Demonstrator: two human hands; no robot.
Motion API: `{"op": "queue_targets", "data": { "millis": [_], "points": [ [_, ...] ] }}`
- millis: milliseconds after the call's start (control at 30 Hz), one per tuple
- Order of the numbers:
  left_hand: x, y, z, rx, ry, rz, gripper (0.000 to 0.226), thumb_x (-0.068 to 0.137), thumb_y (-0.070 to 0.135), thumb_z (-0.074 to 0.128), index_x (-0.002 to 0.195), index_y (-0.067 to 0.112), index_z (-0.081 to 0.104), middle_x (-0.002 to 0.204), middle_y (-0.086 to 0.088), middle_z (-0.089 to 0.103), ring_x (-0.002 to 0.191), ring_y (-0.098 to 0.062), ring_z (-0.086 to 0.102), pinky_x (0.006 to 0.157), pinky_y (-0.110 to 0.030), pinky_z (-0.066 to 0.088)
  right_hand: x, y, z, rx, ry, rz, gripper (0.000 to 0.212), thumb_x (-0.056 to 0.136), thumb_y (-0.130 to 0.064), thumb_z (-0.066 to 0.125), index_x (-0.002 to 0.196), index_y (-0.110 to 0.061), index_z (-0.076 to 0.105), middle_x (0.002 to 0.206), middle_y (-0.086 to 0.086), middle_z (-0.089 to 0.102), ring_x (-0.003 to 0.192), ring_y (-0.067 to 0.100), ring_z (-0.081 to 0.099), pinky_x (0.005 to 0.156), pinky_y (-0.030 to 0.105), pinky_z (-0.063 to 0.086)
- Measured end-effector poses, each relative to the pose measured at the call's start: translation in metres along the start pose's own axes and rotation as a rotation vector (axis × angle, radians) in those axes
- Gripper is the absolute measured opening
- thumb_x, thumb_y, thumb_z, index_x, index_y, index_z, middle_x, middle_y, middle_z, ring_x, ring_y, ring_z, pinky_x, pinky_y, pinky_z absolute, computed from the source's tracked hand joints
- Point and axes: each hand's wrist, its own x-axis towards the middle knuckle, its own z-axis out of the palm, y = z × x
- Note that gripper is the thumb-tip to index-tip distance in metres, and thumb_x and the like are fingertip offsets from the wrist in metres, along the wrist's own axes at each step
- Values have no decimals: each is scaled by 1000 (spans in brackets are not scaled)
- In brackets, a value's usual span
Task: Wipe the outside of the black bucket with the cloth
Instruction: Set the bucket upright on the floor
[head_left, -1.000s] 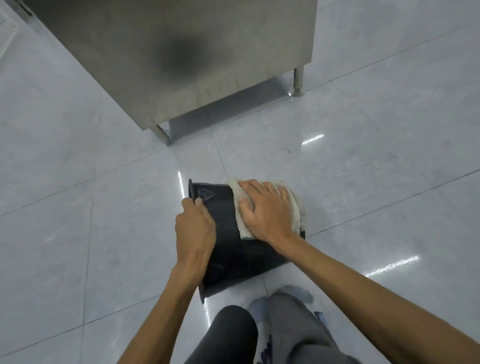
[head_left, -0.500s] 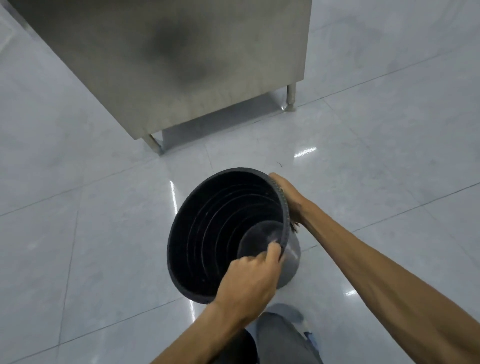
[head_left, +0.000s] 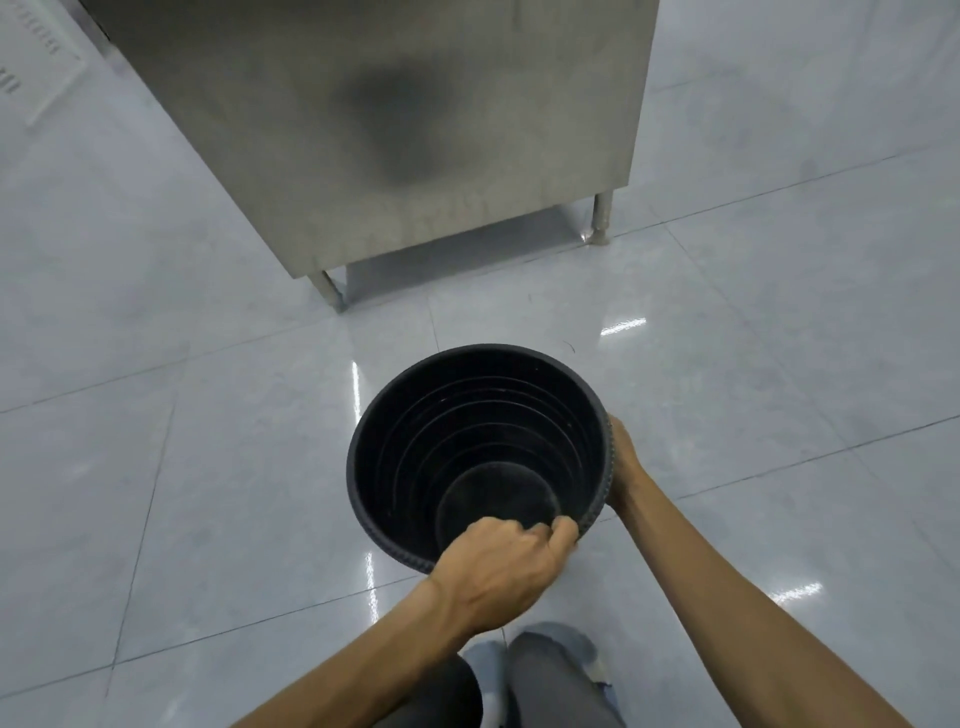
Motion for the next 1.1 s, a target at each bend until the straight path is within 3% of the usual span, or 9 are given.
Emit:
{"op": "queue_targets", "data": {
  "millis": [133, 267, 500, 600, 667, 767, 900, 967, 1100],
  "points": [
    [-7, -5, 8, 66, -12, -25, 21, 84, 14, 59, 99, 15, 44, 53, 7, 49, 31, -15, 40, 35, -23, 14, -4, -4, -6, 246, 94, 34, 41, 101, -40, 62, 109, -1, 71, 83, 13, 74, 81, 30, 70, 78, 44, 63],
    [-9, -11, 14, 81, 26, -93, 30, 84, 18, 73, 90, 18, 43, 52, 7, 45, 32, -15, 36, 33, -23, 15, -11, -19, -31, 432, 128, -8, 40, 108, -36, 41, 83, -13, 61, 73, 10, 63, 64, 27, 57, 42, 28, 51],
    [-21, -6, 31, 67, 62, -22, 32, 83, 22, 71, 92, 19, 41, 56, 6, 52, 37, -17, 47, 33, -20, 27, -47, -63, -23, 417, 74, -82, 35, 109, -30, 38, 90, -14, 63, 87, 10, 70, 78, 25, 62, 57, 31, 52],
    [-22, -6, 35, 45, 118, -19, 19, 97, 30, 56, 90, 20, 42, 59, 6, 55, 39, -17, 51, 34, -22, 35, -59, -64, -3, 373, -138, -115, 43, 101, -44, 54, 120, -10, 71, 116, 13, 75, 110, 31, 69, 87, 39, 60],
    [-22, -6, 36, 16, 160, -30, 23, 103, 39, 44, 89, 21, 44, 62, 5, 57, 43, -18, 54, 37, -24, 39, -57, -55, 3, 237, -195, -244, 47, 100, -44, 56, 132, -10, 66, 125, 13, 72, 113, 29, 69, 94, 42, 58],
    [-25, -9, 30, -45, 210, -95, 41, 103, 55, 34, 93, 21, 54, 74, 4, 62, 56, -17, 57, 47, -29, 45, -51, -41, 13, -353, -124, -555, 31, 107, -39, 49, 126, -22, 67, 120, -5, 72, 114, 14, 65, 97, 41, 52],
    [-34, -24, 25, -234, 302, -280, 45, 101, 59, 37, 110, 19, 57, 96, 5, 59, 80, -12, 51, 67, -31, 50, -32, -13, 14, -1408, -73, -803, 49, 106, -50, 35, 143, -26, 57, 164, -4, 35, 157, 26, 12, 119, 49, 28],
    [-40, -33, 26, -299, 353, -390, 48, 99, 59, 40, 118, 18, 57, 109, 3, 59, 96, -14, 52, 80, -35, 50, -29, -5, 15, -1517, -44, -852, 55, 105, -50, 29, 148, -24, 52, 168, -2, 26, 158, 29, 7, 120, 50, 27],
    [-50, -57, 33, -324, 374, -694, 67, 96, 64, 41, 137, 13, 52, 145, -7, 49, 139, -26, 39, 112, -49, 39, -35, -1, 22, -1284, 65, -792, 58, 105, -10, 44, 160, -15, 27, 172, 4, 8, 159, 24, 6, 127, 41, 21]
  ]
}}
